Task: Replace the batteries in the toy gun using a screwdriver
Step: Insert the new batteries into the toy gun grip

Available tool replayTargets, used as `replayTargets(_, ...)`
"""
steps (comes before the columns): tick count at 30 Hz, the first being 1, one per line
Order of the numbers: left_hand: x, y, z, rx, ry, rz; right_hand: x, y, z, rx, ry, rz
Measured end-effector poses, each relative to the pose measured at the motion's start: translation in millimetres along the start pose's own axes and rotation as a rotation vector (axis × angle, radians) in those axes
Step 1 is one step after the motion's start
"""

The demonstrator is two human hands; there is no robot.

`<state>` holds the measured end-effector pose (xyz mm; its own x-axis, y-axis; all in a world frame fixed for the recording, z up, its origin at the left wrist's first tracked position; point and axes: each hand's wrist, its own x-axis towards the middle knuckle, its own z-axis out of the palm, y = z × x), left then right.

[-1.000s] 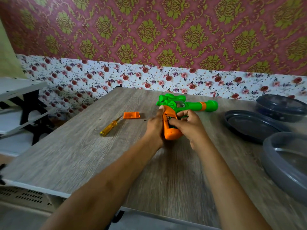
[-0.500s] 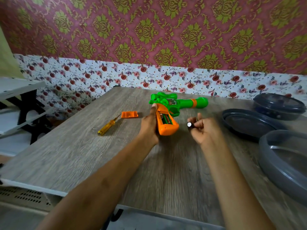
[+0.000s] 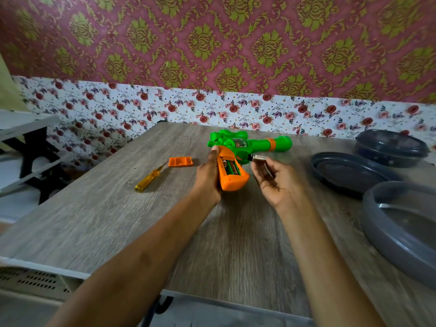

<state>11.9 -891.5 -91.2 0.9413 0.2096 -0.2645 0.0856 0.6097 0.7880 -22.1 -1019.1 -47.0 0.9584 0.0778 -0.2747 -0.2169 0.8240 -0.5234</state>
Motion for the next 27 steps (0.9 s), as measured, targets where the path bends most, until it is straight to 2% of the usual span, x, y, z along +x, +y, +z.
replayTargets(4,1.6,-0.2,-0.7,-0.005,-0.013,-0.008,1.4,2.3,-1.0,-0.070,0.016,-0.029)
replayTargets(7,0.3,-0.1,0.3,-0.007,-0.022,-0.003,3.2,4.3,-3.3,-0.154,0.000,-0.126)
replayTargets(9,1.9,-0.7,1.0,-0.014,-0.012,0.009,3.5,5.7,-4.6,-0.334,-0.046,-0.307)
replayTargets(13,9.5,-1.6,1.1,-0.032,-0.005,0.031,-3.4,11.1,-6.4,-1.056,-0.205,-0.873)
replayTargets(16,8.2,-1.7,0.3,-0.003,-0.030,0.046,-8.4,15.8,-5.4,-1.343,-0.222,-1.075)
replayTargets(23,5.5,-1.5,-0.5,0.015,-0.093,0.071,-14.7,12.9,-3.3,-1.423,-0.366,-1.180)
replayTargets(27,5.6,-2.9,-3.0,0.037,-0.085,0.087,-12.1,14.0,-4.9,-1.523,-0.370,-1.203)
